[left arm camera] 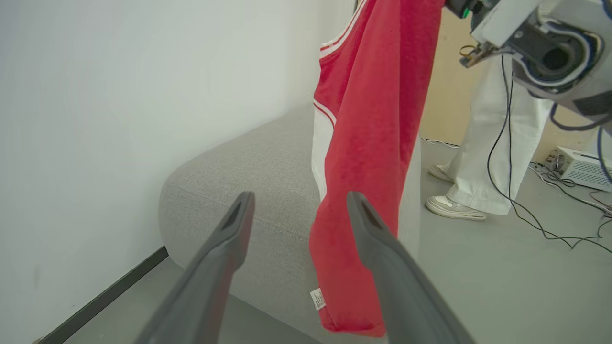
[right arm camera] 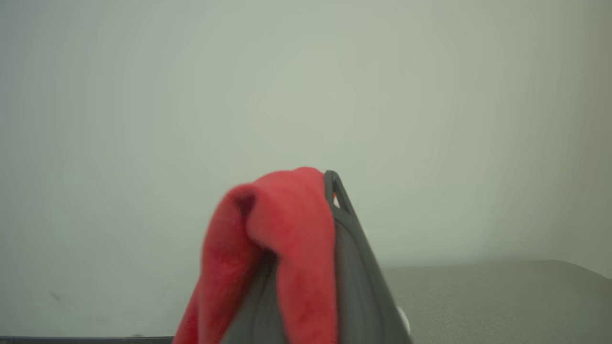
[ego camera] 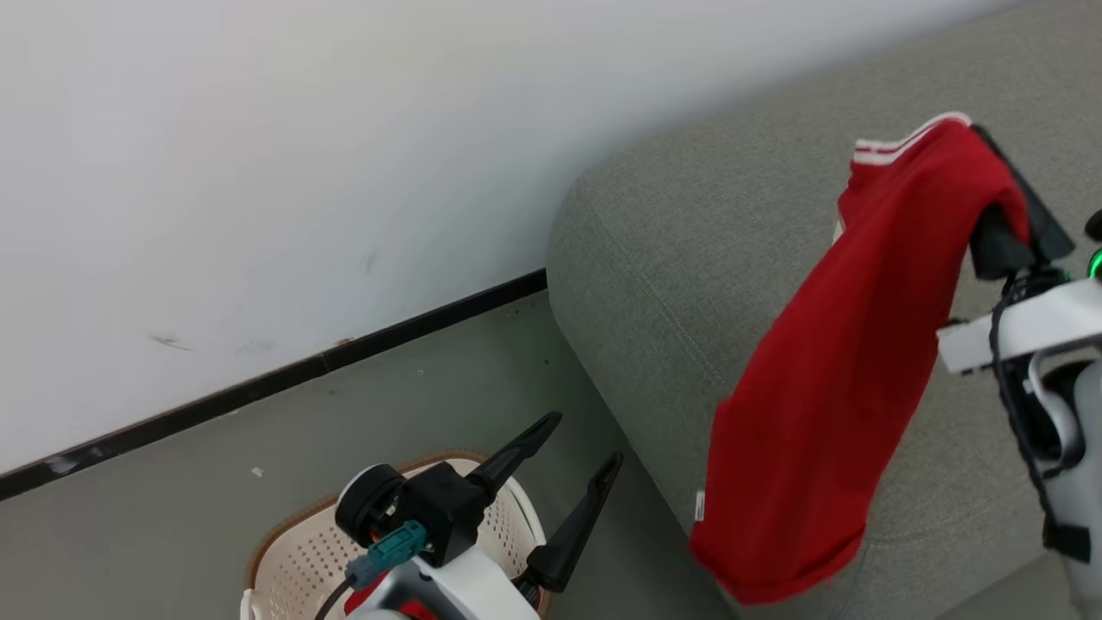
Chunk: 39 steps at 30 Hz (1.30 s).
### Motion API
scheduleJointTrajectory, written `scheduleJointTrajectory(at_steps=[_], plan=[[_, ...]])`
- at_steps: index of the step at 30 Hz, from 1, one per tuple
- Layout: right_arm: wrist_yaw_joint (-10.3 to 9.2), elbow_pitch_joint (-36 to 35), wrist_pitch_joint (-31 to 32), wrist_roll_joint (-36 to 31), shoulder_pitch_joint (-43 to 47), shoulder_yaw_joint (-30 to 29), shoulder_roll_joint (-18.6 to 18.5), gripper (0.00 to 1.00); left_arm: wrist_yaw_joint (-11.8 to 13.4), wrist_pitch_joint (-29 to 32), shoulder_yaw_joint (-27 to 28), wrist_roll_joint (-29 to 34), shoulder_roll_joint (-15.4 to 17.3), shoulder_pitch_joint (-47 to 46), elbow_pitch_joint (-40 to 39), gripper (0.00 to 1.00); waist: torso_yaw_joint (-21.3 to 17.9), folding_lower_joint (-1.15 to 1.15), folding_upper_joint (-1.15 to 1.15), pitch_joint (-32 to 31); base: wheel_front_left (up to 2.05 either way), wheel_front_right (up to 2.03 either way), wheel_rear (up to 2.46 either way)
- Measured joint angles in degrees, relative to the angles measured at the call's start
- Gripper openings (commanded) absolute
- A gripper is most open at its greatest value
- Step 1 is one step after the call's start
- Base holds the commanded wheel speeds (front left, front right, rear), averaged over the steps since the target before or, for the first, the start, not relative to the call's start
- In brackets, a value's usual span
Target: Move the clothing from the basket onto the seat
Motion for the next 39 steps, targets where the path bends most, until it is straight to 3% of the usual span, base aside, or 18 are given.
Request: scheduleJointTrajectory(at_steps=[14, 33, 39], plan=[[-0.01, 11.29, 6.79, 3.16, -25.28, -9.48, -7.37, 0.0, 2.01, 1.33, 1.08, 1.51, 0.41, -0.44, -4.15, 1.0, 2.03, 0.0, 0.0, 5.4, 0.0, 0.0, 0.0], [0.0, 22.58, 6.92, -2.09, -35.12, -16.92, -16.25, 0.0, 1.68, 4.54, 0.16, 4.56, 2.94, -4.42, -8.46, 1.0, 5.34, 0.0, 0.0, 13.96, 0.0, 0.0, 0.0], [-0.01, 26.65, 4.8, -2.37, -35.26, -18.02, -14.58, 0.0, 1.35, 5.54, -0.24, 5.35, 3.3, -6.56, -9.39, 1.0, 6.01, 0.0, 0.0, 16.8, 0.0, 0.0, 0.0]])
